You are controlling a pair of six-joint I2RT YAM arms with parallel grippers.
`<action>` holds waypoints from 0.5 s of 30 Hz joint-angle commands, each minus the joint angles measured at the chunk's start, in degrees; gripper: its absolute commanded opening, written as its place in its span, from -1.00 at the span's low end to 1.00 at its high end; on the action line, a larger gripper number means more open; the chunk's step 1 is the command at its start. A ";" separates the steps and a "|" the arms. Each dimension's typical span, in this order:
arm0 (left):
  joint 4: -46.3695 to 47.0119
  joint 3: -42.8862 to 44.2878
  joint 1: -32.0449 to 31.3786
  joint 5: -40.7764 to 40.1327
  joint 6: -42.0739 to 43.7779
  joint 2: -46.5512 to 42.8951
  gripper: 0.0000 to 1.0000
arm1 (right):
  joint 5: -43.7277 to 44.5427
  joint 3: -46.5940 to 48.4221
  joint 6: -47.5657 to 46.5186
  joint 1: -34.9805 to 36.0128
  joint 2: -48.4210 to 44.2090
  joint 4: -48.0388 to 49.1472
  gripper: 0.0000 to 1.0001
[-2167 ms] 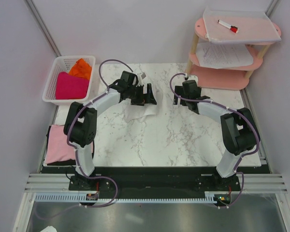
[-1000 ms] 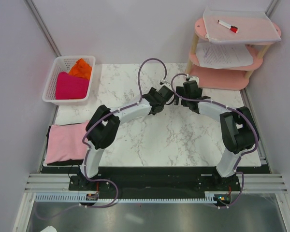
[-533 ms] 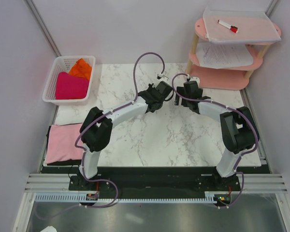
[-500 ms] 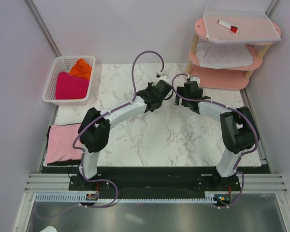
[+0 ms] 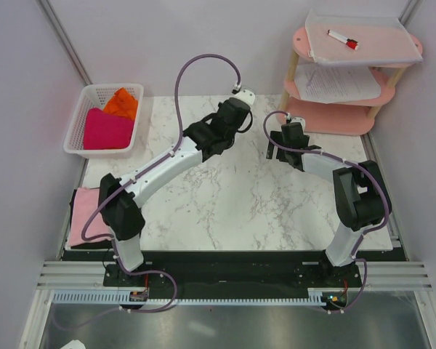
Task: Fold and stack the t-shirts
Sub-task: Flatten out the tshirt
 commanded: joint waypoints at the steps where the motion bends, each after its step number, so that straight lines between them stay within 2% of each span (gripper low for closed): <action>1: -3.85 -7.10 0.09 17.30 -7.32 -5.42 -0.96 | -1.02 -0.52 0.75 -0.34 -1.98 0.87 0.96; 6: 1.16 -15.20 1.84 22.61 -13.21 -13.60 -0.96 | -2.25 -0.35 1.28 -0.34 -1.01 1.14 0.96; 10: 1.78 -21.69 9.39 31.19 -20.67 -13.52 -0.96 | -3.13 -0.26 1.37 -0.34 -0.66 1.31 0.96; 11: 1.95 -22.85 12.89 33.14 -21.82 -12.91 -0.74 | -3.30 -0.26 1.46 -0.34 -0.66 1.23 0.96; 12: 2.39 -24.86 14.66 36.55 -22.53 -10.82 -0.44 | -3.57 -0.26 1.28 -0.26 -0.66 1.23 0.96; 13: 3.27 -25.49 16.16 37.54 -23.58 -9.66 0.11 | -3.74 -0.17 1.28 -0.26 -0.66 1.23 0.96; 14: 3.54 -25.67 18.79 38.25 -23.85 -8.17 0.82 | -4.09 -0.08 1.28 -0.26 -0.57 1.31 0.96; 15: 4.15 -26.28 19.77 38.61 -24.03 -6.24 0.99 | -4.44 -0.17 1.28 -0.34 -0.48 1.23 0.96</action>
